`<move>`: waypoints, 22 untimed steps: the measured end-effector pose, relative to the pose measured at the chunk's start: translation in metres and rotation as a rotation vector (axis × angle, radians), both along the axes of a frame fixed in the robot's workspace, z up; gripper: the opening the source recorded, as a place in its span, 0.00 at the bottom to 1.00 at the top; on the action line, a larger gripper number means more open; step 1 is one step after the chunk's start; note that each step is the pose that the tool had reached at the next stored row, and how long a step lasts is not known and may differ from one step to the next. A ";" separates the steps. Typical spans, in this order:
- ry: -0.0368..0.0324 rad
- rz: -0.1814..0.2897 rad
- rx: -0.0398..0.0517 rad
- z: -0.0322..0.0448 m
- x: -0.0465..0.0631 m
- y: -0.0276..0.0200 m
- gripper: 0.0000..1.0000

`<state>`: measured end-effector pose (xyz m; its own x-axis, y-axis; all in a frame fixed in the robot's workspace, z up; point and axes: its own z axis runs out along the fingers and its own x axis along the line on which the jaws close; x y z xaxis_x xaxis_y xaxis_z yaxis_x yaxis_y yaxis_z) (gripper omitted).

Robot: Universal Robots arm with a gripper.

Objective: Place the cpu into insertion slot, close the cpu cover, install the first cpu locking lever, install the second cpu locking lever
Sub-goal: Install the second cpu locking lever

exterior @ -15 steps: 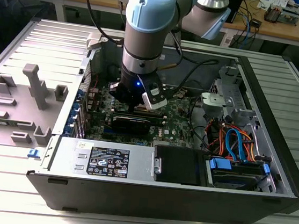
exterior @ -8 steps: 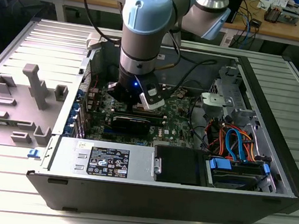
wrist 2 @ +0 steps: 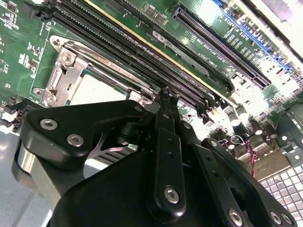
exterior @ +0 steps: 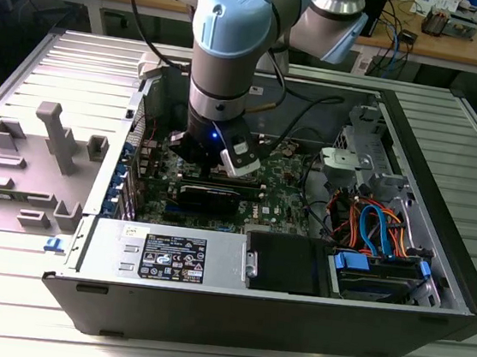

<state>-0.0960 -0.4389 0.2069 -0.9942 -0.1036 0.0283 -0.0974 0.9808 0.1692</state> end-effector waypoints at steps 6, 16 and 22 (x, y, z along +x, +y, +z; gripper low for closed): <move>0.0001 0.000 0.0097 -0.0016 0.000 0.0000 0.11; -0.0001 0.000 0.0214 -0.0039 -0.002 0.0000 0.11; -0.0002 0.000 0.0009 -0.0043 -0.006 0.0001 0.11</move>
